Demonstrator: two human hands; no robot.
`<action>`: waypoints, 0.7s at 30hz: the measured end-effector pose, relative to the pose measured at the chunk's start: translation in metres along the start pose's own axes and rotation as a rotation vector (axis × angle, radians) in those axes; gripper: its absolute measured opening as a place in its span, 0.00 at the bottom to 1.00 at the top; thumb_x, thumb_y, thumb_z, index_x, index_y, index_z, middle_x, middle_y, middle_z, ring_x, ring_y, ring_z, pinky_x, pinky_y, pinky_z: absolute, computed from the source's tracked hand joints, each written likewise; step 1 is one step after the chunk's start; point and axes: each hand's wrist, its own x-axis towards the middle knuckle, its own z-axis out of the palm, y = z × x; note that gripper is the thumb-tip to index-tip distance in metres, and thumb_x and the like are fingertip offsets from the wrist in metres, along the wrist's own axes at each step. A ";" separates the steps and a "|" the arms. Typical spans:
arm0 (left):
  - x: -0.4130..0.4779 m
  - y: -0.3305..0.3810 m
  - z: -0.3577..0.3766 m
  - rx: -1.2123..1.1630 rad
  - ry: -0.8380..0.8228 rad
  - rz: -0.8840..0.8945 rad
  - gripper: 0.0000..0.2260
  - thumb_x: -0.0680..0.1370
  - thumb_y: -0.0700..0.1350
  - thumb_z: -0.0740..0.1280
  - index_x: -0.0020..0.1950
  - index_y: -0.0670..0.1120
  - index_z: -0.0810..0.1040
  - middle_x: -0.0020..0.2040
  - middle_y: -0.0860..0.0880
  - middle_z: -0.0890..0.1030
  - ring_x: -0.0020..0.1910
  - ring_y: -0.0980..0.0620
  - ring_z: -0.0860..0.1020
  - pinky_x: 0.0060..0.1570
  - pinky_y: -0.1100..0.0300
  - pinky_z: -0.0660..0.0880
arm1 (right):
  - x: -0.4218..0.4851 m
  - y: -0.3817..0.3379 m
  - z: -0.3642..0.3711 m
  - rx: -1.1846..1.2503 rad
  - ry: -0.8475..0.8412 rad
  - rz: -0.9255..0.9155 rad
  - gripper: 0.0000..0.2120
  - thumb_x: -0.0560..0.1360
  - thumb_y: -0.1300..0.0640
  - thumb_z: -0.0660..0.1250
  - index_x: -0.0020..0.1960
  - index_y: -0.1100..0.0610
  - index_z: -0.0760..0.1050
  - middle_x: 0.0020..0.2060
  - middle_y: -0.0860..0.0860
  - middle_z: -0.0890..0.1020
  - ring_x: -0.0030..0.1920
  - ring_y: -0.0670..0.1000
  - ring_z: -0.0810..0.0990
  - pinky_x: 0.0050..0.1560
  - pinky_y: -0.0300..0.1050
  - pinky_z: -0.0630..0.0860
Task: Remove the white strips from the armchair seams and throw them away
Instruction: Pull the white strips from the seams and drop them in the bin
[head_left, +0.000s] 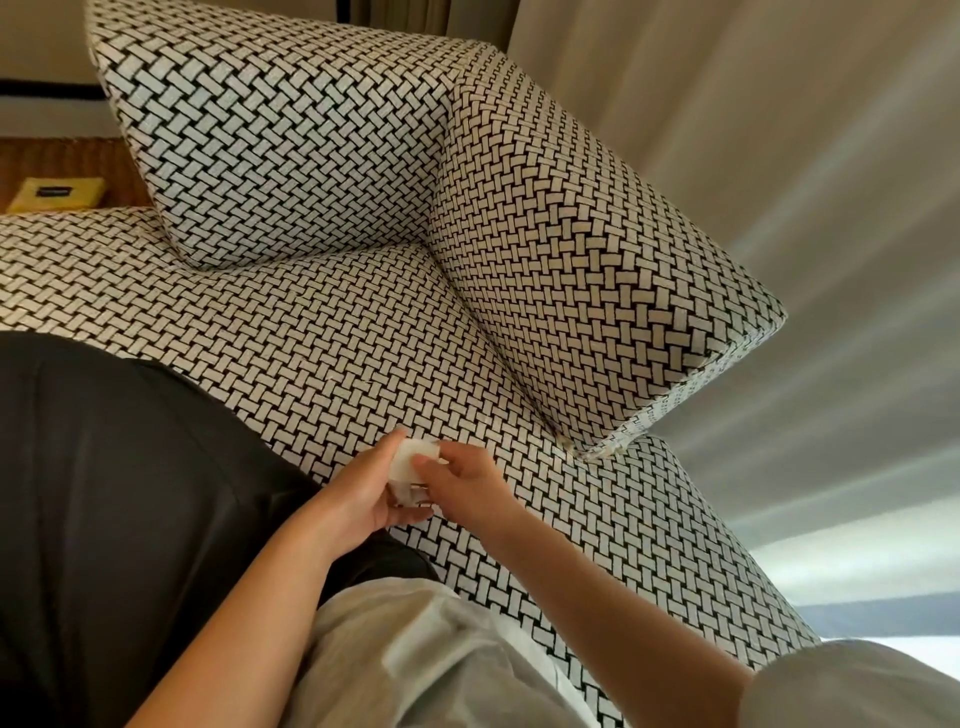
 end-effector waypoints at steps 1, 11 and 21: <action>0.000 0.000 -0.001 0.030 -0.027 -0.003 0.23 0.81 0.56 0.52 0.55 0.39 0.77 0.39 0.42 0.76 0.37 0.50 0.76 0.38 0.55 0.78 | 0.000 0.000 0.001 -0.075 -0.010 -0.014 0.06 0.78 0.59 0.61 0.47 0.58 0.76 0.33 0.48 0.79 0.28 0.40 0.74 0.28 0.31 0.69; 0.001 -0.005 -0.001 0.168 0.102 0.103 0.09 0.81 0.44 0.59 0.53 0.42 0.76 0.38 0.45 0.76 0.32 0.53 0.73 0.29 0.61 0.72 | 0.005 0.025 -0.033 -0.847 0.212 -0.282 0.20 0.80 0.46 0.50 0.68 0.51 0.65 0.24 0.44 0.69 0.23 0.43 0.67 0.24 0.35 0.63; 0.001 -0.004 -0.002 0.154 0.109 0.109 0.09 0.81 0.44 0.59 0.52 0.41 0.75 0.37 0.45 0.75 0.31 0.53 0.72 0.27 0.62 0.70 | 0.046 0.041 -0.127 -1.311 0.014 0.385 0.24 0.81 0.58 0.51 0.75 0.49 0.52 0.65 0.58 0.72 0.63 0.59 0.73 0.63 0.58 0.71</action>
